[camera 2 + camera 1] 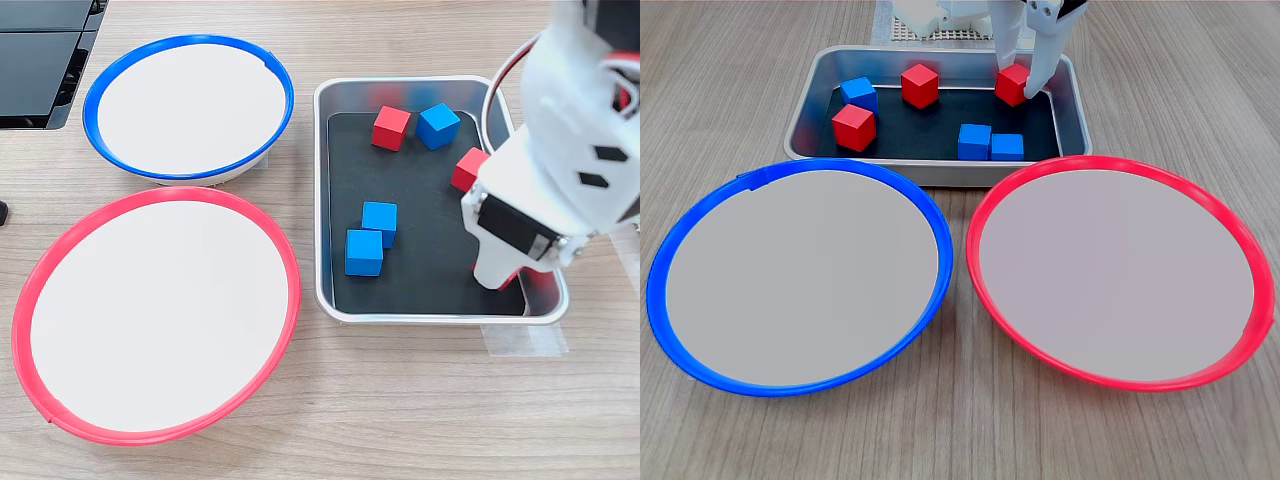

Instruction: Move six blocks from tray to matching dishes

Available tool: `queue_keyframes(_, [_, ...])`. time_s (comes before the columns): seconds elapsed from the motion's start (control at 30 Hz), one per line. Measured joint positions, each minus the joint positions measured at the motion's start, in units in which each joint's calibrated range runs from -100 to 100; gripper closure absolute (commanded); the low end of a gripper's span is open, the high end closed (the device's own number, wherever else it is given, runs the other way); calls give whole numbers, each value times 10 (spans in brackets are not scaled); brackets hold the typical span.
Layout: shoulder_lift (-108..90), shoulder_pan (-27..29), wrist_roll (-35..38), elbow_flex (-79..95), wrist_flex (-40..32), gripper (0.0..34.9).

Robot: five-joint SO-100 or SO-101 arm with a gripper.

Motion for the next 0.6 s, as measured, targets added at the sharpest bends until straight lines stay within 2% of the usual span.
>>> queue_keyframes(0.1, [14, 25, 5, -72, 55, 348])
queue_keyframes(0.17, [48, 50, 1, -231, 133, 348])
queue_keyframes(0.3, [110, 74, -32, -403, 112, 347])
queue_keyframes(0.4, [207, 75, -75, -550, 48, 346])
queue_keyframes(0.43, [251, 75, -87, -594, 18, 330])
queue_keyframes(0.5, [313, 77, -95, -634, -24, 236])
queue_keyframes(0.57, [369, 80, -96, -649, -61, 162])
queue_keyframes(0.6, [384, 80, -96, -650, -71, 144])
